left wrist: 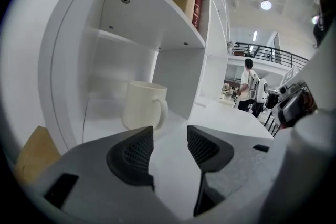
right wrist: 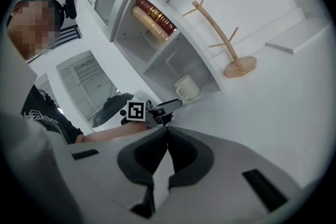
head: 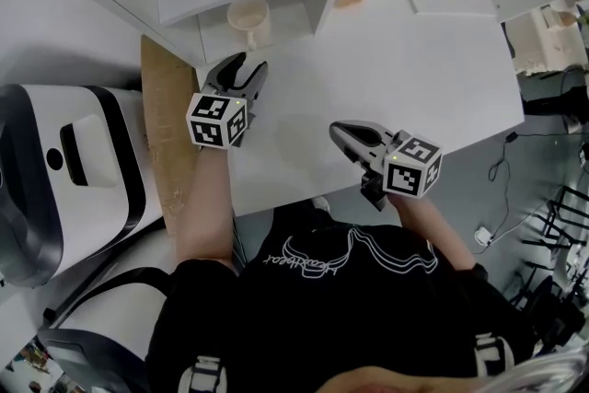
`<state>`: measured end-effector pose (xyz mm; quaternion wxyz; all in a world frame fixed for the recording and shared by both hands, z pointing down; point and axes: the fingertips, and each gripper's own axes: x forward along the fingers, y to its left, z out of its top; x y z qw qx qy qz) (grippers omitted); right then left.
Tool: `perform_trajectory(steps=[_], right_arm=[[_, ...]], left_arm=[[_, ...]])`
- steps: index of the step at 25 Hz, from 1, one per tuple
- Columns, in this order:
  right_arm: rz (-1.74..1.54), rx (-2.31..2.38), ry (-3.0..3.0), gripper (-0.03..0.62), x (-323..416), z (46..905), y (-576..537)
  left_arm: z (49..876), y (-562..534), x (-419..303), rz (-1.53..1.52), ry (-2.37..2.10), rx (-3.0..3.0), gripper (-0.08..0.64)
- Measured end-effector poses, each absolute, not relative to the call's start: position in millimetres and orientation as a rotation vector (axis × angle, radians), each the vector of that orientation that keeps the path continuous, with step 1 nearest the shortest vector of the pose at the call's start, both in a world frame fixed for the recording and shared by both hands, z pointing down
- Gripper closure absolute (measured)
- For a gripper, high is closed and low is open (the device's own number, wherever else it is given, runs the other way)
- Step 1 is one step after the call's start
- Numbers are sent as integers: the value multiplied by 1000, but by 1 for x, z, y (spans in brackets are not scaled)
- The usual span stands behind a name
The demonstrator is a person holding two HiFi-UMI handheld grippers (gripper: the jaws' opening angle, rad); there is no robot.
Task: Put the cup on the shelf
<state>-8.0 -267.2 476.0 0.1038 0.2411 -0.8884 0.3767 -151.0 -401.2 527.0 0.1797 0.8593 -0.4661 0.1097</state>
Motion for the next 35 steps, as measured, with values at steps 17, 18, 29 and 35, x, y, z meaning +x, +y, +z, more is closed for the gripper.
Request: perform_trajectory(steps=[17, 18, 29, 35], right_arm=[[729, 570, -2850, 588, 5, 374, -194], [713, 551, -2870, 588, 5, 366, -187], [518, 497, -2981, 588, 25, 307, -128], [440, 513, -3028, 588, 31, 288, -112]], left_arm=[[395, -203, -72, 75, -1105, 2421, 368], [385, -191, -68, 63, -1109, 2416, 377], [300, -110, -24, -46, -1267, 2550, 555], [287, -96, -15, -45, -1282, 2579, 555]])
